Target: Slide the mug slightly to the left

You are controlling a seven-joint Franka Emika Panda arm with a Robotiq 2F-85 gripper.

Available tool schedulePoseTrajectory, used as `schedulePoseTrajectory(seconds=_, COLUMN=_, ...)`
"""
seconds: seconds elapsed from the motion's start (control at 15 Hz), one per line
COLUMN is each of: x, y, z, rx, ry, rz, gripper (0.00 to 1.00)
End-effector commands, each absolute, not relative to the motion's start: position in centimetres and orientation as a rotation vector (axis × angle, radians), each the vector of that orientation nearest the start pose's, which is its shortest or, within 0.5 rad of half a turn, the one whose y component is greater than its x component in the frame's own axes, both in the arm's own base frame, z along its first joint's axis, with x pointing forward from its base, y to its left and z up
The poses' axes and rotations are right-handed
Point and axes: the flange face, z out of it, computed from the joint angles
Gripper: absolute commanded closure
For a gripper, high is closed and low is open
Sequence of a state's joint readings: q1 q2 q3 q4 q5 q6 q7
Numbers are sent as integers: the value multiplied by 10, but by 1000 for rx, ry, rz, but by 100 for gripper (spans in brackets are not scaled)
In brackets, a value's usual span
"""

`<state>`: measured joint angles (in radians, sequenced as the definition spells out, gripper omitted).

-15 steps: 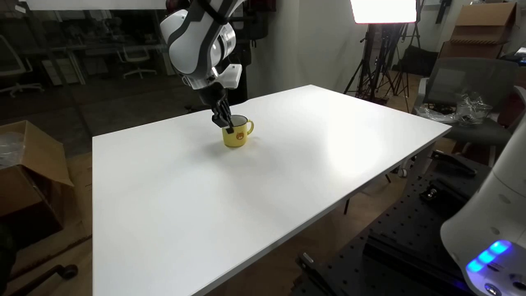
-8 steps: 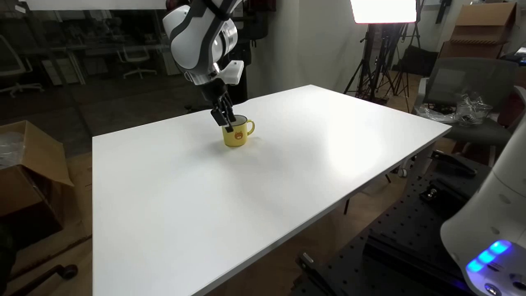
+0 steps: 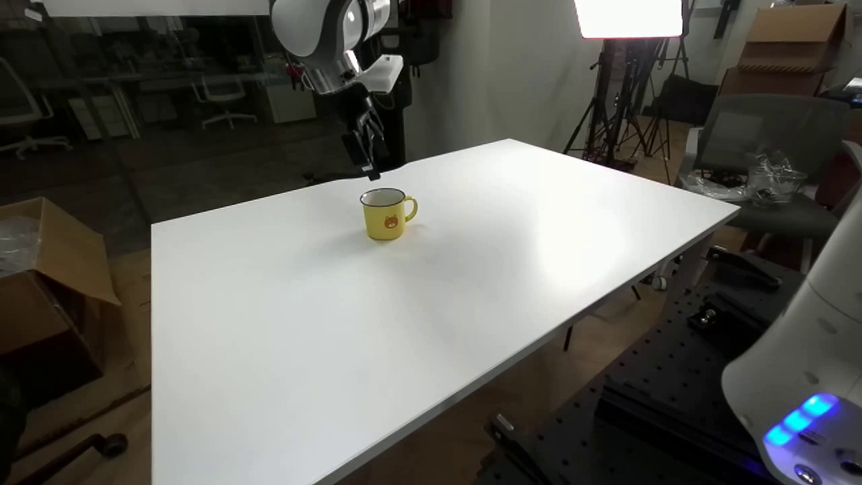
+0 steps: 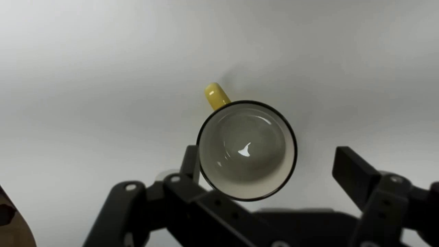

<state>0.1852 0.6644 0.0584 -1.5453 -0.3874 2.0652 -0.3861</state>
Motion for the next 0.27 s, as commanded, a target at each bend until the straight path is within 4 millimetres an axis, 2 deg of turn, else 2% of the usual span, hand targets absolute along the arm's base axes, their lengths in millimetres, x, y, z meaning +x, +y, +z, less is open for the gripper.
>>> schedulePoseTrajectory(seconds=0.0, x=676, y=142, z=257, rx=-3123, ry=-1372, rz=273, gripper=0)
schedulePoseTrajectory(seconds=0.2, x=673, y=142, z=254, rx=-3122, ry=-1368, rz=286, gripper=0)
